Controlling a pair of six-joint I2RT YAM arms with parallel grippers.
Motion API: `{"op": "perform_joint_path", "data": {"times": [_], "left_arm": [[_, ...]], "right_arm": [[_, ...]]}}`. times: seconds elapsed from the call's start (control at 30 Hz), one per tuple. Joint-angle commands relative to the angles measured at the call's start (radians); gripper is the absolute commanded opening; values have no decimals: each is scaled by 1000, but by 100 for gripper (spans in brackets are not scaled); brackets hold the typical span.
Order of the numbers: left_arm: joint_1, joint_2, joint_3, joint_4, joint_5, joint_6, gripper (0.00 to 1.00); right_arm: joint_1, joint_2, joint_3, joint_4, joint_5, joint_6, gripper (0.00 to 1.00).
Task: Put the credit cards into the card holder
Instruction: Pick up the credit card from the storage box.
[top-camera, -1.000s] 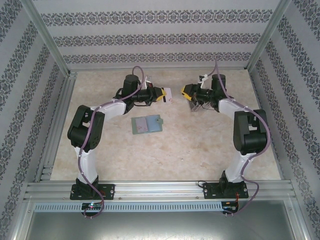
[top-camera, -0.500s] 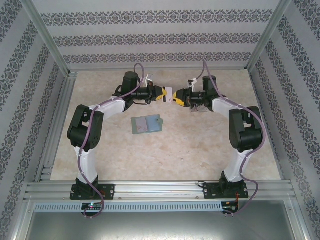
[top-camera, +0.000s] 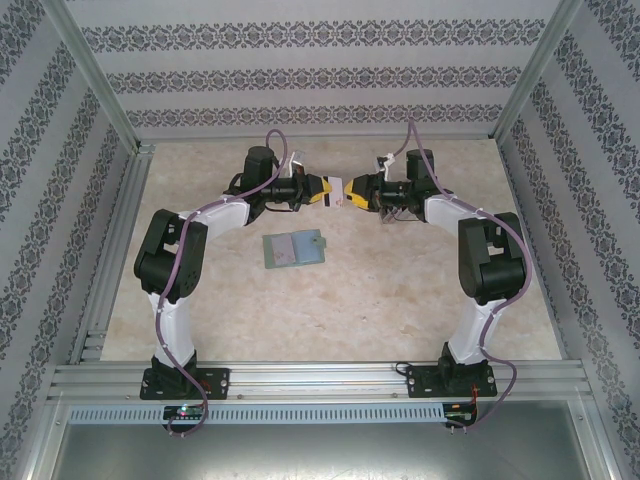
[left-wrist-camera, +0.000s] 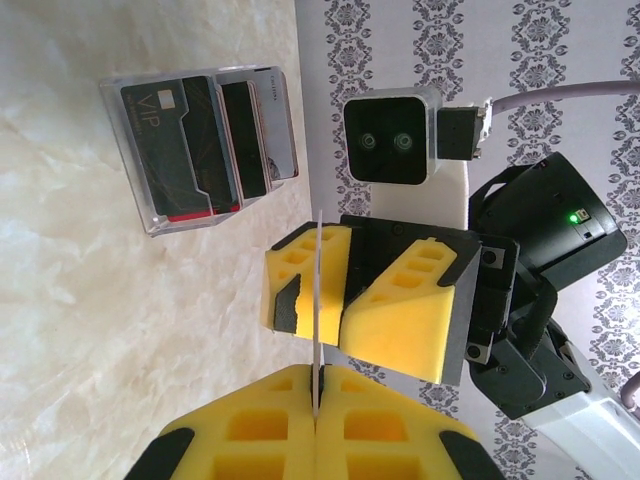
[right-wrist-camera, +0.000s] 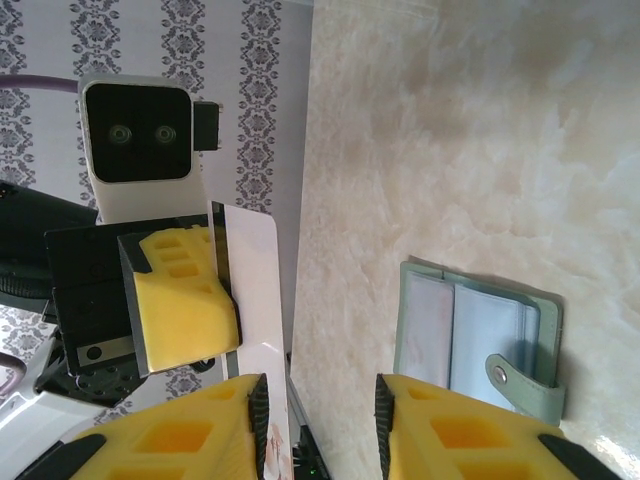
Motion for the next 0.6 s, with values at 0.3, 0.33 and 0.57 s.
{"op": "perform_joint_path", "data": {"times": [0.3, 0.33, 0.57], "left_arm": [[10, 15, -4, 60, 24, -9, 0], [10, 17, -6, 60, 24, -9, 0], [20, 15, -22, -14, -15, 24, 16]], "right_arm": [[50, 12, 48, 49, -28, 26, 28], [51, 13, 49, 49, -31, 26, 23], [51, 12, 38, 48, -35, 21, 6]]}}
